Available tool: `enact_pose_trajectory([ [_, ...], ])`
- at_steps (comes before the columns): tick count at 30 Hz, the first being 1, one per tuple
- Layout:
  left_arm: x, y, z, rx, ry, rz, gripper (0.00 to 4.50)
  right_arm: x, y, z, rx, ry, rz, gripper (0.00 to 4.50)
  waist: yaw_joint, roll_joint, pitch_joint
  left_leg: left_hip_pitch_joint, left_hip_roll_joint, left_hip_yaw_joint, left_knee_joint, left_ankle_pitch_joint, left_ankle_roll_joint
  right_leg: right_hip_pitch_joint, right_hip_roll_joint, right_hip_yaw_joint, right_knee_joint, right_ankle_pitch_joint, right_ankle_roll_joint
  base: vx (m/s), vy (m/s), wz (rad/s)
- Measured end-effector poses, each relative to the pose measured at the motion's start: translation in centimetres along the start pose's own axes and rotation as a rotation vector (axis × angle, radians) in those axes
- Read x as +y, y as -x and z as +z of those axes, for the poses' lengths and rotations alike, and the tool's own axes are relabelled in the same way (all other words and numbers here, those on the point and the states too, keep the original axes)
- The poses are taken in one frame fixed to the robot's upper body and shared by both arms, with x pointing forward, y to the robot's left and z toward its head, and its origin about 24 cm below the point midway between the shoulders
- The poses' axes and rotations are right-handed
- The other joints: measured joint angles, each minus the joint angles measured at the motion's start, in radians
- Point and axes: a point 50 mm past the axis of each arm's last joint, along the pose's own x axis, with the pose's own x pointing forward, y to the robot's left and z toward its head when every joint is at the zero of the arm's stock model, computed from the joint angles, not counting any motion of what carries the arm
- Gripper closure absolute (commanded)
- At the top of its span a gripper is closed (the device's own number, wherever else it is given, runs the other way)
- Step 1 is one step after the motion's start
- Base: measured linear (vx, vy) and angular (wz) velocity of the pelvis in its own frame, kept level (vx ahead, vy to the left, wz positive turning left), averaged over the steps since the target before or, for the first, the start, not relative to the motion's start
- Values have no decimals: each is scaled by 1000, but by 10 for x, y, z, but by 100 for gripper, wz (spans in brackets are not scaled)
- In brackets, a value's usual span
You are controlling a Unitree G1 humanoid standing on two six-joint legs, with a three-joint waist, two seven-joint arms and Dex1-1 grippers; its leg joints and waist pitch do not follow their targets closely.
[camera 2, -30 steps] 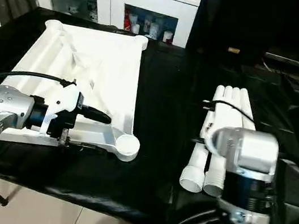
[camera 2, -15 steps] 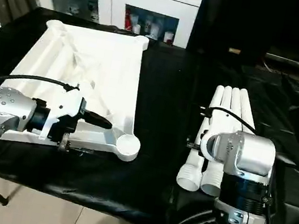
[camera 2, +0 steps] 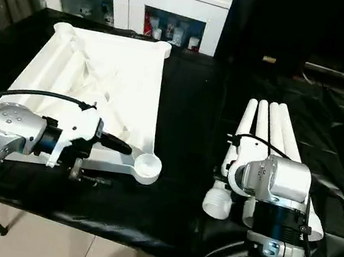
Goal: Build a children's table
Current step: Pick table leg
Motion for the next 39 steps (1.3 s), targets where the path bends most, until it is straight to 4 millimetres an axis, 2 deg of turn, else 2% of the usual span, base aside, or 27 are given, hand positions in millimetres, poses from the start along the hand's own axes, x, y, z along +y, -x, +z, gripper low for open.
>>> enact_pose_trajectory([
  [5, 0, -1, 0, 7, 5, 6, 0, -1, -3, 1, 6, -4, -4, 125, 0, -6, -1, 0, 0, 0, 0, 1, -1, 0, 0, 0, 0, 1, 0, 0, 0, 0],
  [13, 0, 2, -9, 92, 88, 44, 0, -5, -4, 3, 2, -51, 1, 200, -1, -8, -1, 0, 0, 0, 0, 3, -3, 0, 0, 0, 0, 2, 0, 0, 0, 0],
  [19, 2, 0, -4, 70, 15, 68, 0, -3, -6, 4, -11, -59, 3, 252, -1, -8, -1, 0, 0, 0, 0, 3, -3, 0, 0, 0, 0, 3, 0, 0, 0, 0],
  [24, 8, -3, -4, 32, 17, 135, 0, 2, -8, 5, -37, -89, 31, 262, -1, -7, -1, 0, 0, 0, 0, 3, -3, 0, 0, 0, 0, 3, 0, 0, 0, 0],
  [29, 14, -4, 1, -80, 42, 200, 0, 7, -8, 10, -92, -120, 79, 263, 0, -7, -1, 0, 0, 0, 0, 3, -3, 0, 0, 0, 0, 3, 0, 0, 0, 0],
  [31, 19, -5, 5, -164, 70, 248, 0, 11, -8, 15, -156, -157, 126, 263, 1, -7, -1, -1, 0, 0, 0, 3, -3, 0, 0, 0, 0, 3, 0, 0, 0, 0],
  [34, 28, -6, 10, -275, 107, 334, 0, 20, 3, 32, -357, -161, 227, 264, 4, -7, 0, -1, 0, 0, 0, 3, -3, -1, 0, 0, 0, 3, 0, 0, 0, 0],
  [36, 40, -7, 19, -340, 149, 410, 0, 23, 19, 44, -512, -115, 322, 264, 14, -8, 0, -2, 1, 0, 0, 4, 0, -1, 0, -1, 0, 3, 0, 0, 0, 0],
  [38, 58, 1, 39, -416, 232, 472, 0, 38, 44, 56, -677, -13, 514, 264, 25, -8, 0, -1, 1, 0, 0, 2, 4, 0, 0, -2, 0, 3, 0, 0, 0, 0],
  [39, 61, 4, 46, -450, 266, 467, 0, 44, 50, 57, -707, 19, 575, 264, 26, -7, -1, -1, 1, 0, 0, 1, 5, 0, 0, -2, 0, 3, 0, 0, 0, 0],
])
